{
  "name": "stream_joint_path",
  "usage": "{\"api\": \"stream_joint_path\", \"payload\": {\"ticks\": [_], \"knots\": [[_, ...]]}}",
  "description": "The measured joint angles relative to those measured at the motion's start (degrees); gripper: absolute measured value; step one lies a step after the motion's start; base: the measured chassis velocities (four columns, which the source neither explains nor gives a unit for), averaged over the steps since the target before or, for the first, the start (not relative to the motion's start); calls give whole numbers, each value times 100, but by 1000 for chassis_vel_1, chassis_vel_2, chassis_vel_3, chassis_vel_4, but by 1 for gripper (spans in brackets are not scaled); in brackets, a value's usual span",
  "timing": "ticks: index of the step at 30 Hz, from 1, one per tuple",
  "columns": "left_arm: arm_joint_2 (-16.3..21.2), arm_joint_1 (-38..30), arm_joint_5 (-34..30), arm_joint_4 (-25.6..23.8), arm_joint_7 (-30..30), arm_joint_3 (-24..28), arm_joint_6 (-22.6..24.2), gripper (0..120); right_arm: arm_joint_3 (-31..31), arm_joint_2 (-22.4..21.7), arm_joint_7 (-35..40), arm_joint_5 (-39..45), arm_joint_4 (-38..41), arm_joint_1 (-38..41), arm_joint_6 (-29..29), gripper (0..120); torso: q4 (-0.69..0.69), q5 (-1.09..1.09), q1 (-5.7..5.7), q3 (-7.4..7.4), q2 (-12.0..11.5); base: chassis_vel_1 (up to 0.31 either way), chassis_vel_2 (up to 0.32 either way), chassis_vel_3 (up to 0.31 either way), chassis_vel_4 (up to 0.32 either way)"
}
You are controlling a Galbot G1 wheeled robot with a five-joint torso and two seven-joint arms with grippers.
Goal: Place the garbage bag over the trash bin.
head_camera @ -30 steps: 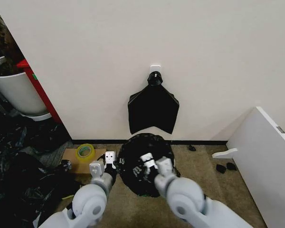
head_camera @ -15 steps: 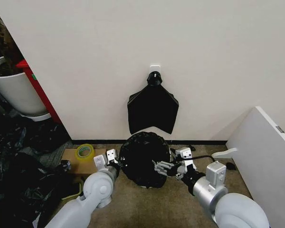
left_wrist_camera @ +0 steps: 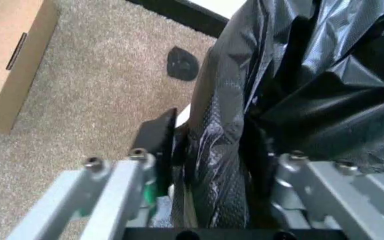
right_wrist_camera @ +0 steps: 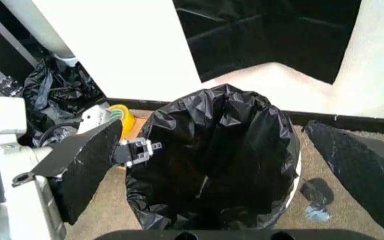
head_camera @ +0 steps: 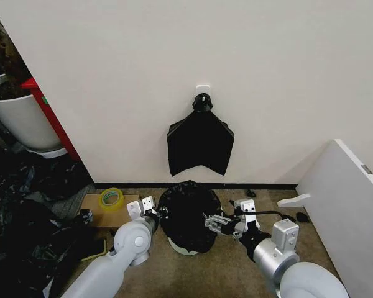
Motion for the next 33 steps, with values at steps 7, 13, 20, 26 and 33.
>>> {"api": "stream_joint_path", "payload": {"ticks": [7,13,20,26,33], "knots": [[35,103,53,-56,124,-76,70,65,18,87,-3,-41,-28,-101,40,100,0,0,0,0,0,0,0,0,0],[313,340,640,-456,557,-265,19,88,102,186,-107,-236,-105,-196,213,100,0,-1,0,0,0,0,0,0,0],[601,1673,3908,-1482,1783,-573,-1650,100,736,1046,-376,-2107,-1022,-882,2589,100,-1,0,0,0,0,0,0,0,0],[165,2637,5668,-1556,2158,-1143,-3050,100,1118,1639,-525,-3001,-1501,-1477,4309,100,-1,0,0,-1,1,0,0,0,0],[-578,3816,6834,-1577,2430,-2186,-4388,100,1281,2141,-563,-3874,-1734,-2095,5629,100,1,-1,0,-1,0,0,0,0,0]]}}
